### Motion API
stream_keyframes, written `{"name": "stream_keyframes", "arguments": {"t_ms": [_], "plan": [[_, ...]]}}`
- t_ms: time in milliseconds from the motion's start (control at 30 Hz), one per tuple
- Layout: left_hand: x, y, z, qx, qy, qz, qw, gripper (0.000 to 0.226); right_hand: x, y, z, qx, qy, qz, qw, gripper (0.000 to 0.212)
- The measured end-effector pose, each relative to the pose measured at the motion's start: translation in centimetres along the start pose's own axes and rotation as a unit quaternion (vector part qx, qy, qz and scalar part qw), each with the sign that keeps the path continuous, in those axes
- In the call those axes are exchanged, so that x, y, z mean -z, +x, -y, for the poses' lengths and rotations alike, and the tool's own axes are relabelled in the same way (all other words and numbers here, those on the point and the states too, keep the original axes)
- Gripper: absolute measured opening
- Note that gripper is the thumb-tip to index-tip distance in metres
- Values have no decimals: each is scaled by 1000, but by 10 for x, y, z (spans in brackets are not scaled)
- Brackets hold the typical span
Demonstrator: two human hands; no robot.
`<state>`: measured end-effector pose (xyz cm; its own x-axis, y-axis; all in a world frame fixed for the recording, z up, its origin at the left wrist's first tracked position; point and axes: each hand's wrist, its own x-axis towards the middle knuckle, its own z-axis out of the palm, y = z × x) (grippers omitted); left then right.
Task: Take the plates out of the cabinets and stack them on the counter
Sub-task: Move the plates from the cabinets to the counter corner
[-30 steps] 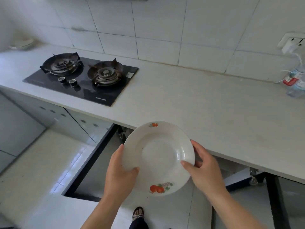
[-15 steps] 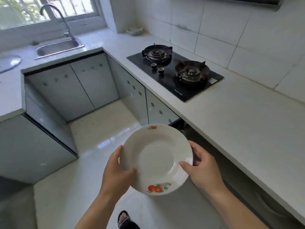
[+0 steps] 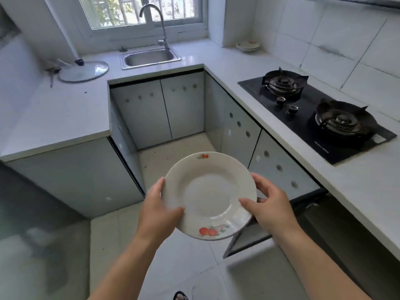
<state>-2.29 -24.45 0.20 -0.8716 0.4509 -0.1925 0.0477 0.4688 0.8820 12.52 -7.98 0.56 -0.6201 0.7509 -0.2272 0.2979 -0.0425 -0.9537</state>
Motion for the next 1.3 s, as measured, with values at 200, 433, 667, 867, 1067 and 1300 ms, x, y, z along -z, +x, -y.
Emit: {"name": "stream_keyframes", "arguments": {"t_ms": [200, 433, 667, 867, 1067, 1300], "plan": [[64, 54, 11, -5, -6, -32, 999, 75, -86, 46, 23, 5, -10, 30, 1000, 61], [111, 123, 11, -20, 6, -64, 998, 74, -152, 108, 50, 14, -6, 49, 999, 60], [113, 241, -19, -35, 17, -28, 999, 56, -182, 212, 72, 9, 32, 20, 999, 63], [91, 386, -60, -37, 21, 8, 999, 57, -196, 344, 99, -6, 61, -7, 998, 64], [86, 520, -115, -61, 26, 26, 997, 57, -214, 474, 148, 4, 75, -12, 997, 61], [90, 662, -155, -92, 16, 30, 995, 60, -249, 603, 197, 15, 71, -27, 997, 60]]}}
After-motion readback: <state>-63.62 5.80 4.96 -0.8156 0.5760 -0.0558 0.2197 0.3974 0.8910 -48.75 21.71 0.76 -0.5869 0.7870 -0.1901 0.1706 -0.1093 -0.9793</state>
